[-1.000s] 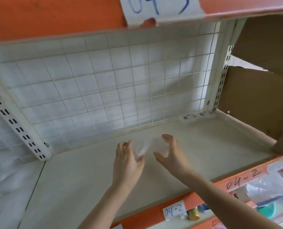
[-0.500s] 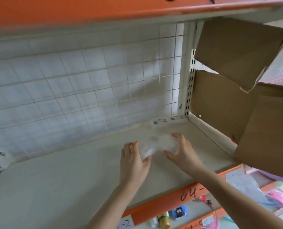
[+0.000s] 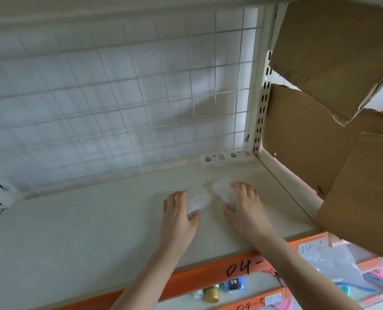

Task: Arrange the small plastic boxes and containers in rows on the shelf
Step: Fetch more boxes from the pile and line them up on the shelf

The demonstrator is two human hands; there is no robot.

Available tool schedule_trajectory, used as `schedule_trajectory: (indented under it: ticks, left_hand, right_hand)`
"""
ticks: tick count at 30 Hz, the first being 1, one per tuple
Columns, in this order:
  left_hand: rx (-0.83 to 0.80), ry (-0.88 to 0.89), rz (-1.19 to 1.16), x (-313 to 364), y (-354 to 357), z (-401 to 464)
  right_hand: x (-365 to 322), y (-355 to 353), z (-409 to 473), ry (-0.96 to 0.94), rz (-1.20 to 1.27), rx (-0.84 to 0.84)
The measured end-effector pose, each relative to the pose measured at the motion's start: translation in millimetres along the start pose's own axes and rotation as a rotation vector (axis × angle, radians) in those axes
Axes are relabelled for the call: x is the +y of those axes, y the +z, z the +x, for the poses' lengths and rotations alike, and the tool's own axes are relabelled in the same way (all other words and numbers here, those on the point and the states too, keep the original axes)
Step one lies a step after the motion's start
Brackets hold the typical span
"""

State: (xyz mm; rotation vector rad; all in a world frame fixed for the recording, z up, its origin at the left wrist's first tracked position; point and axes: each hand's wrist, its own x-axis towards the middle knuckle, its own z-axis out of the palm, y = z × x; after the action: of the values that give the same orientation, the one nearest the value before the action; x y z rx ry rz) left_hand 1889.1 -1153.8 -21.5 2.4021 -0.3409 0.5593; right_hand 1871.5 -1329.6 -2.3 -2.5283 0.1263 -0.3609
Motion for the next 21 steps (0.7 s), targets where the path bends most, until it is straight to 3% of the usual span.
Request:
schedule_trajectory:
  ticks: [5,11,13,16,21]
  left_hand:
    - [0.026,-0.005,-0.038,3,-4,0]
    - [0.018,0.124,-0.231,12,-14,0]
    - [0.007,0.094,-0.330,15,-16,5]
    - [-0.026,-0.123,-0.580,23,-23,25]
    - [-0.117,-0.265,-0.647,28,-20,62]
  right_hand:
    - [2,6,-2,-0.212,-0.084,0.107]
    - [-1,3,-2,-0.448,0.017,0.077]
    - [-3,-3,0,-0.404,0.206,0.070]
    - [-12,-19,9,-0.145,0.543,-0.001]
    - [-18,-30,46,0.005,0.600,-0.027]
